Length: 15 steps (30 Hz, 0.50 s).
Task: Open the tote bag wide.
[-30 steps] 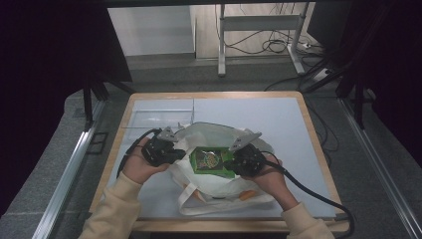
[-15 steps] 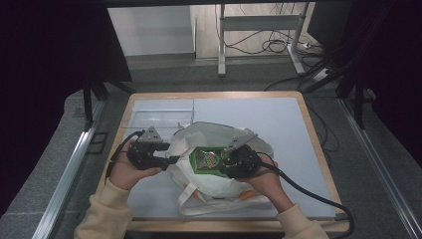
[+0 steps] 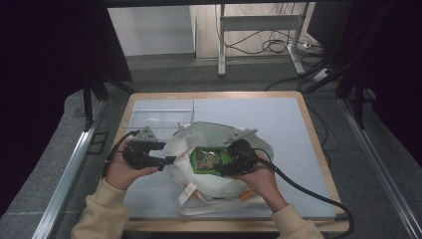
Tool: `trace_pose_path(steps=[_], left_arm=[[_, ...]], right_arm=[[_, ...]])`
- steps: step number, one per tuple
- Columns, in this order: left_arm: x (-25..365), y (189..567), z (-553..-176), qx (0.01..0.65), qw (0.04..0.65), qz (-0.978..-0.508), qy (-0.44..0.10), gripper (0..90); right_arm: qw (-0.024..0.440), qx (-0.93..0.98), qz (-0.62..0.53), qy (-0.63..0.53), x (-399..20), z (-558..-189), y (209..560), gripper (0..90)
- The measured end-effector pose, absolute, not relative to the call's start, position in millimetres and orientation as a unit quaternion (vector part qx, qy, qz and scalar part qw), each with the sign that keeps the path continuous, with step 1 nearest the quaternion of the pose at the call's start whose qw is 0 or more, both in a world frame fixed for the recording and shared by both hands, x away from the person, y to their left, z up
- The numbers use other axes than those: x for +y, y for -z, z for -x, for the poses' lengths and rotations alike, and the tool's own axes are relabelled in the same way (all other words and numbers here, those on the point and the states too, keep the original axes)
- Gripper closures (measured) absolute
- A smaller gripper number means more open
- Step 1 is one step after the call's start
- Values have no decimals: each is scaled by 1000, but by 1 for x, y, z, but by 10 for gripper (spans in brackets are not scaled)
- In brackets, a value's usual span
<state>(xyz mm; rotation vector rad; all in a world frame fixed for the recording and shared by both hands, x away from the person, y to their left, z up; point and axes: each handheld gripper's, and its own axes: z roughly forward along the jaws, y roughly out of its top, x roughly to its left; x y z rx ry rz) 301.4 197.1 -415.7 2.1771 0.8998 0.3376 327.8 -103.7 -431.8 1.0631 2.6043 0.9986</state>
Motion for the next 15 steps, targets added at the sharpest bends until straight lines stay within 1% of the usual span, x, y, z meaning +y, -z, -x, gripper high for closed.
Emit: trace_pose_path(steps=[5, 8, 15], left_arm=[[197, 418, -303, 351, 368, -851, -129, 359], [198, 419, -304, 352, 368, -851, -128, 359], [201, 417, -304, 351, 369, -851, -130, 356]], right_arm=[[85, 870, -361, -324, -95, -331, 431, 275], [79, 866, -370, -327, -94, -333, 432, 275], [82, 866, -379, -317, -93, -338, 436, 275]])
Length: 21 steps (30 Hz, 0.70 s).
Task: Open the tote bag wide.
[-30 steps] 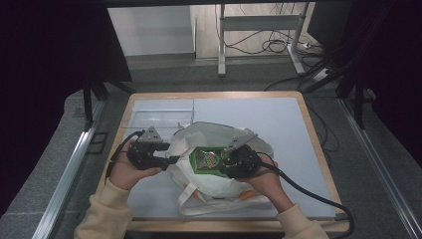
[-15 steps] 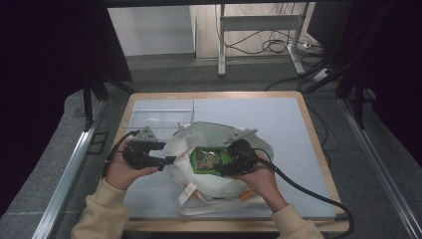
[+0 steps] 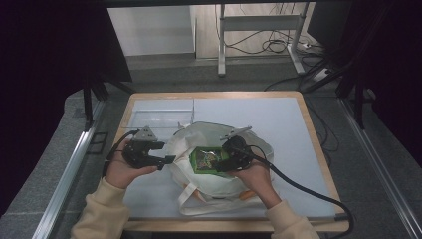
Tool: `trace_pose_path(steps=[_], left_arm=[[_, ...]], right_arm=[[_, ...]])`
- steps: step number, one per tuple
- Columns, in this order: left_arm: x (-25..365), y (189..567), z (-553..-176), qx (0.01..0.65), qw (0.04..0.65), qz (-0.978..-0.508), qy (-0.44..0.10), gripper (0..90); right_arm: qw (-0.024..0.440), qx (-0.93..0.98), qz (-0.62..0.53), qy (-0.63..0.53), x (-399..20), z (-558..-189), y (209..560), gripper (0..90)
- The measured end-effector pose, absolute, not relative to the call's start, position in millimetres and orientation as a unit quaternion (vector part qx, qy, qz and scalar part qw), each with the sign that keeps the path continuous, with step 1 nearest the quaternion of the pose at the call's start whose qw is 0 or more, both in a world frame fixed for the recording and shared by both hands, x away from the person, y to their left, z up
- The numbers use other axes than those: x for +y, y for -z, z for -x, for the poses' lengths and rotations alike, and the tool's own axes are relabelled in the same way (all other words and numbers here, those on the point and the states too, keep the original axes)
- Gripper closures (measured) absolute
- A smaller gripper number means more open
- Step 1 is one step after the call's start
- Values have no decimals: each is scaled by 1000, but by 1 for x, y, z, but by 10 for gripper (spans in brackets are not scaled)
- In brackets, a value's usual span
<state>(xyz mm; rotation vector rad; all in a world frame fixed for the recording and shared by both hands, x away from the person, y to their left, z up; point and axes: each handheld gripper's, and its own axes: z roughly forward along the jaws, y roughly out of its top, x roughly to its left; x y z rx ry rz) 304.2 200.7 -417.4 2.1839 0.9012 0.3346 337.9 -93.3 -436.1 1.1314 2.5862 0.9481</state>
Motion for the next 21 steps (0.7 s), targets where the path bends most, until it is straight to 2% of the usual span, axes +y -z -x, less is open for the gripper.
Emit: trace_pose_path(steps=[21], left_arm=[[205, 418, -306, 352, 370, -850, -129, 354]], right_arm=[[60, 852, -444, -271, -82, -359, 458, 274]])
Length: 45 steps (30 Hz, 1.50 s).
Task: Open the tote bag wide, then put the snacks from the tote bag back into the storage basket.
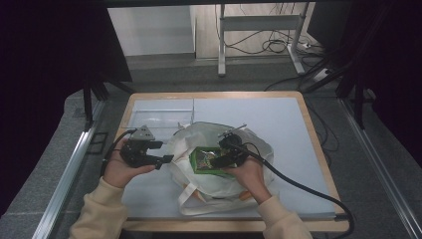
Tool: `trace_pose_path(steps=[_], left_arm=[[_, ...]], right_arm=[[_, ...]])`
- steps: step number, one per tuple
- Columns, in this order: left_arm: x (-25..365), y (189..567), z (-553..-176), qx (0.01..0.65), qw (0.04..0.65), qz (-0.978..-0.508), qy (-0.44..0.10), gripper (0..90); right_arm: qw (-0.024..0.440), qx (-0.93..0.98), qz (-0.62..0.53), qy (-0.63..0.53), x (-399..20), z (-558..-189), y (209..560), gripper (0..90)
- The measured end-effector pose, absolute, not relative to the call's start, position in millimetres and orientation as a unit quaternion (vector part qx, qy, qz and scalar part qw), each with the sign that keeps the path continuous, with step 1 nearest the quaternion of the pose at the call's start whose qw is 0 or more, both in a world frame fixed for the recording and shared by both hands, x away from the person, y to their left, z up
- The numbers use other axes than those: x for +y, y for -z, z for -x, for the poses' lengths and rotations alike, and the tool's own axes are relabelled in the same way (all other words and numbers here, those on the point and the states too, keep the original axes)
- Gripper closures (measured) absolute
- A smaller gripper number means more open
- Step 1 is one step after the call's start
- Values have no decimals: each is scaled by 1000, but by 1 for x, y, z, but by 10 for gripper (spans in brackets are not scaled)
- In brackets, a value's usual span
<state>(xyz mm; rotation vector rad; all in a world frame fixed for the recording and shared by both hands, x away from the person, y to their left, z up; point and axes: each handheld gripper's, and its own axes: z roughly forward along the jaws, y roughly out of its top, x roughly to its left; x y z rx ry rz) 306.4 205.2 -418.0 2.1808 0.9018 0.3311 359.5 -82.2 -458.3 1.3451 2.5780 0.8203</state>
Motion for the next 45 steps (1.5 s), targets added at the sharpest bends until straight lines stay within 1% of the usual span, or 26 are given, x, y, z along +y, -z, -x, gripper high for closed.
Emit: trace_pose_path(steps=[9, 18, 30, 33, 34, 35, 36, 38, 40, 43, 45], left_arm=[[205, 418, -305, 350, 371, -850, -129, 353], [205, 416, -305, 347, 375, -850, -130, 352], [206, 414, -304, 344, 378, -849, -135, 351], [206, 415, -305, 345, 376, -850, -135, 352], [206, 415, -305, 345, 375, -850, -135, 352], [206, 415, -305, 345, 375, -850, -135, 352], [206, 415, -305, 345, 375, -850, -135, 352], [207, 415, -305, 346, 376, -849, -136, 351], [207, 415, -304, 345, 376, -849, -136, 352], [207, 415, -304, 345, 375, -849, -136, 351], [207, 415, -304, 346, 374, -850, -137, 352]], right_arm=[[62, 853, -458, -240, -79, -365, 472, 268], [46, 851, -477, -217, -78, -368, 479, 269], [29, 845, -501, -186, -78, -376, 495, 293], [23, 839, -510, -188, -80, -378, 497, 314], [17, 837, -515, -186, -81, -379, 497, 313], [14, 834, -519, -187, -83, -381, 498, 286], [14, 834, -519, -187, -83, -381, 498, 286], [15, 831, -525, -185, -85, -382, 500, 246], [10, 826, -532, -184, -87, -383, 501, 230], [7, 825, -533, -188, -87, -384, 502, 236], [8, 825, -532, -190, -87, -383, 502, 262]])
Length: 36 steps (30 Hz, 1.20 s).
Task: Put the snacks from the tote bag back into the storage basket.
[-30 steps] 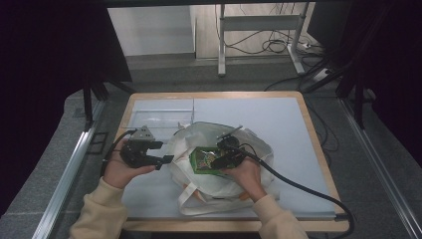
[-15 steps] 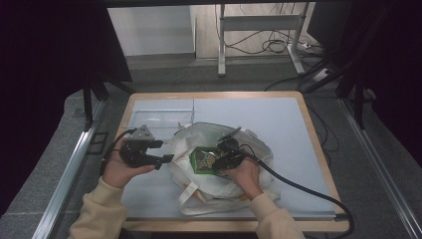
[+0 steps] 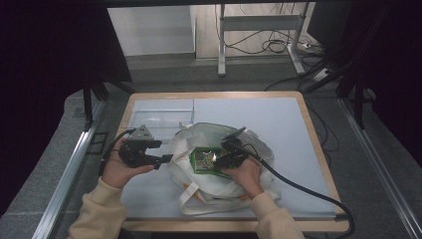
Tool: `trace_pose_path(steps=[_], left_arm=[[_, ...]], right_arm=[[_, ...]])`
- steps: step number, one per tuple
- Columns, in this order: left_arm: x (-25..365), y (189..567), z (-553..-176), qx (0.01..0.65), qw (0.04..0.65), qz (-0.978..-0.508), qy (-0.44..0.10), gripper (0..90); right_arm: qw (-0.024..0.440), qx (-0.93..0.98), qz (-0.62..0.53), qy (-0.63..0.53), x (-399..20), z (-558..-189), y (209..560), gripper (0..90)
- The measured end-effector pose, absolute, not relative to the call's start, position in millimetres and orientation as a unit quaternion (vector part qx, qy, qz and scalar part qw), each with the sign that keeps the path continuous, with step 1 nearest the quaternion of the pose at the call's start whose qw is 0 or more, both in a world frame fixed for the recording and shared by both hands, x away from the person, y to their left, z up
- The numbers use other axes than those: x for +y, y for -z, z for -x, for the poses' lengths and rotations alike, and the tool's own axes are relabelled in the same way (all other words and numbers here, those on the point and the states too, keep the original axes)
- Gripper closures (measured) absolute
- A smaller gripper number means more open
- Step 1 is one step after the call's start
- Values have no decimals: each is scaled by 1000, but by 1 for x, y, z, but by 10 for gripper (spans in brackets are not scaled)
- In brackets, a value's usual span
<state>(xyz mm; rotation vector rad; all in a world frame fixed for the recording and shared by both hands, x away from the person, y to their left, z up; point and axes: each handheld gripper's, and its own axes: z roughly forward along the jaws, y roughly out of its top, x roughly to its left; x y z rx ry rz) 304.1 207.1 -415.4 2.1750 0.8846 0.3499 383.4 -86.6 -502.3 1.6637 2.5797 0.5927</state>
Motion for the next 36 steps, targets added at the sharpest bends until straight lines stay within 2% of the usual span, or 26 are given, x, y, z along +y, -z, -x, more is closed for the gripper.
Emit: trace_pose_path(steps=[3, 4, 5, 6, 7, 8, 10, 15, 20, 36], left_arm=[[207, 416, -304, 345, 373, -850, -137, 351], [206, 416, -304, 345, 373, -850, -137, 352], [206, 416, -304, 345, 373, -850, -137, 352], [206, 416, -304, 345, 373, -850, -137, 352], [206, 416, -304, 345, 372, -851, -137, 352], [205, 416, -304, 345, 372, -851, -137, 351], [205, 417, -304, 346, 370, -852, -137, 352], [205, 417, -304, 345, 369, -852, -137, 352], [204, 418, -304, 345, 367, -853, -137, 351], [206, 419, -305, 347, 367, -852, -136, 351]], right_arm=[[9, 823, -531, -201, -87, -382, 502, 377], [5, 823, -528, -208, -87, -382, 502, 464], [5, 823, -528, -208, -87, -382, 502, 464], [-4, 821, -527, -219, -89, -382, 502, 556], [-4, 821, -527, -219, -89, -382, 502, 556], [-14, 820, -525, -227, -89, -382, 502, 611], [-13, 820, -523, -230, -89, -382, 502, 635], [-7, 824, -516, -232, -90, -380, 498, 807], [-6, 824, -516, -233, -90, -378, 496, 872], [11, 833, -496, -245, -94, -370, 482, 890]])
